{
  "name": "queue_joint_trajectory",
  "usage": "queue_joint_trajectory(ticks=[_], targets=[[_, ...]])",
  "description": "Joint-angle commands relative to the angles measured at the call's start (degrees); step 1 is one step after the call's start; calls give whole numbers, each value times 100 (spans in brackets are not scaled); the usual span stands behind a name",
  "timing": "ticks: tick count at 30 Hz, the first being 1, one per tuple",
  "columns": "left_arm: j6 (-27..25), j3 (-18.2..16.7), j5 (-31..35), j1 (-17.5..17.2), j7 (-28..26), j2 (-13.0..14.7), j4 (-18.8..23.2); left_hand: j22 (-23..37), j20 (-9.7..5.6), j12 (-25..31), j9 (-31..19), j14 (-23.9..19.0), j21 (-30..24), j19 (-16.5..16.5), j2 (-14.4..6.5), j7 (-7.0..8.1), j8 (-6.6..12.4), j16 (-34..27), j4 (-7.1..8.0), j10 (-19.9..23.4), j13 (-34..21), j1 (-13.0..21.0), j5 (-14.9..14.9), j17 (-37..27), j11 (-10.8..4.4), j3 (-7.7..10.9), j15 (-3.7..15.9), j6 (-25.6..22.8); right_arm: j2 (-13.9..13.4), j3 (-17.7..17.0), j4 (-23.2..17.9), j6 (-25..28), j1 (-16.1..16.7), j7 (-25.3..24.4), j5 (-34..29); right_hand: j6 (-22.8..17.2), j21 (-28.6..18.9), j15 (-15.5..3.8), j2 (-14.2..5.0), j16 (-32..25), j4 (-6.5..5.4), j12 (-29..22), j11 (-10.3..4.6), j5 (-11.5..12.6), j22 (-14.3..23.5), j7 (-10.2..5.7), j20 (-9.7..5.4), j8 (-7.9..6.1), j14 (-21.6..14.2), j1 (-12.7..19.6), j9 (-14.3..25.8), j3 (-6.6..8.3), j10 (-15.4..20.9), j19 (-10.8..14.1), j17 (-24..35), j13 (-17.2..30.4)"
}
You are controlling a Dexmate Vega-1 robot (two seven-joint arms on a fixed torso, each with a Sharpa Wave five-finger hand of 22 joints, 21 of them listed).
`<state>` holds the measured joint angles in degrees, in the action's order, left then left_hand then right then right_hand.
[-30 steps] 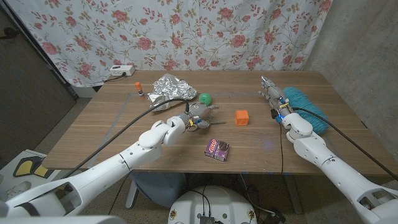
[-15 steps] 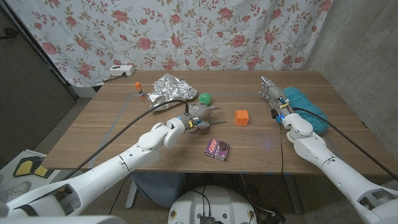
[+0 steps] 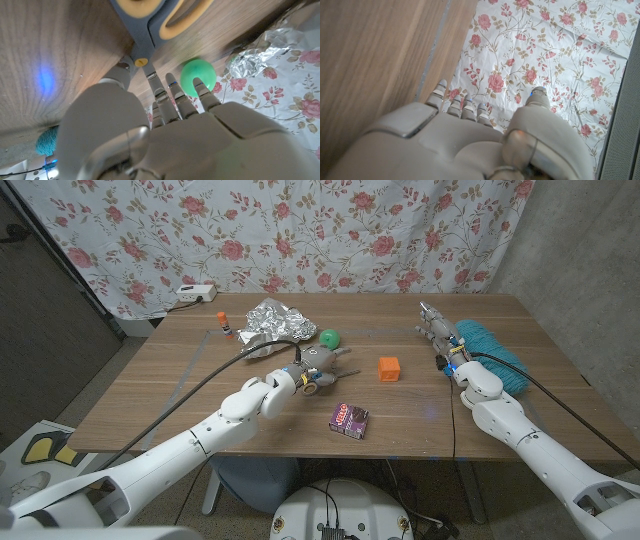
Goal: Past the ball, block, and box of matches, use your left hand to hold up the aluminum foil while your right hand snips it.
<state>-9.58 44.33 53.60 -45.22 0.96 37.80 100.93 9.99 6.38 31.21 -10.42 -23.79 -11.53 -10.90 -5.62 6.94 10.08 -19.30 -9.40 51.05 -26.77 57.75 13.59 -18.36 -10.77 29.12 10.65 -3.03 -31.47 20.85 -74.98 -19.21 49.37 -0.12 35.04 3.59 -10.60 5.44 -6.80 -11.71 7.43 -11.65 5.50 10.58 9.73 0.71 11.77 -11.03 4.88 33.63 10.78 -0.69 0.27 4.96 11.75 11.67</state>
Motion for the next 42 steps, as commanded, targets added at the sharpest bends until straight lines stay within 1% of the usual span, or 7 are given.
queue_joint_trajectory(ticks=[1, 13, 22, 37, 38, 39, 42], targets=[[106, -96, -93, 38, -283, -21, -95, 14, -2, 258, -16, -78, -28, -58, -216, -37, 13, -56, -19, 108, -435, 216, 51, -105, -166, -75, 90, 41, 13, 9, 13, 70, -39, -31, 1, 1, -17, -7, 27, -51, 10, -14, -18, 13, 10, -48, 32, -20, 10, -44, 11, 24, -2, -41, 14, 6], [197, -302, -296, 37, -435, -4, 50, 17, -15, 337, -18, -37, -26, -76, -194, -110, 41, -89, -56, 86, -522, 288, 74, -198, -173, -116, 144, 20, -9, -9, 54, 11, -66, 15, -1, 2, -17, -11, 23, -51, 10, -15, -5, 15, 10, -54, 31, -20, 10, -44, 11, 36, -1, -44, 14, 6], [227, -482, -529, -30, -372, -21, 189, 20, -35, 392, -18, -63, -31, -101, -152, -161, 66, -114, -76, 79, -577, 336, 77, -244, -174, -150, 201, -41, -21, -38, 23, 16, -54, 4, 28, 3, -17, -12, 21, -52, 10, -16, -15, 16, 10, -54, 30, -19, 8, -44, 11, 43, 1, -45, 14, 6], [303, -870, -765, -199, -679, -60, 338, 24, -46, 435, -18, -62, -40, -141, -136, -214, 77, -140, -80, 38, -622, 408, 73, -312, -173, -193, 208, -84, -55, -55, -57, -22, -1, -32, -5, 4, -19, -10, 23, -51, 12, -16, -22, 18, 10, -59, 29, -19, 10, -42, 10, 57, 1, -43, 13, 5], [314, -892, -787, -206, -689, -64, 340, 25, -48, 434, -18, -59, -40, -142, -134, -214, 79, -139, -82, 34, -622, 414, 74, -314, -173, -194, 211, -91, -55, -60, -86, 10, 9, -63, 2, 1, -19, -9, 23, -51, 12, -18, -20, 18, 10, -54, 29, -20, 8, -42, 10, 58, 7, -43, 12, 5], [326, -912, -807, -215, -711, -71, 337, 25, -53, 430, -19, -62, -42, -149, -136, -212, 79, -143, -80, 27, -617, 418, 73, -320, -173, -197, 211, -93, -59, -52, -72, -16, 4, -38, -13, -19, -20, 1, 25, -53, 14, -31, 2, 19, 10, 20, 28, -28, 2, -41, 10, 63, 39, -42, 12, 5], [371, -971, -876, -236, -752, -89, 327, 26, -61, 438, -19, -59, -44, -157, -131, -207, 85, -148, -82, 22, -620, 436, 72, -334, -173, -209, 212, -114, -59, -52, -96, -14, 18, -52, -18, -35, -23, 9, 26, -55, 16, -43, 35, 20, 10, 56, 26, -33, -5, -39, 10, 69, 74, -36, 11, 4]])
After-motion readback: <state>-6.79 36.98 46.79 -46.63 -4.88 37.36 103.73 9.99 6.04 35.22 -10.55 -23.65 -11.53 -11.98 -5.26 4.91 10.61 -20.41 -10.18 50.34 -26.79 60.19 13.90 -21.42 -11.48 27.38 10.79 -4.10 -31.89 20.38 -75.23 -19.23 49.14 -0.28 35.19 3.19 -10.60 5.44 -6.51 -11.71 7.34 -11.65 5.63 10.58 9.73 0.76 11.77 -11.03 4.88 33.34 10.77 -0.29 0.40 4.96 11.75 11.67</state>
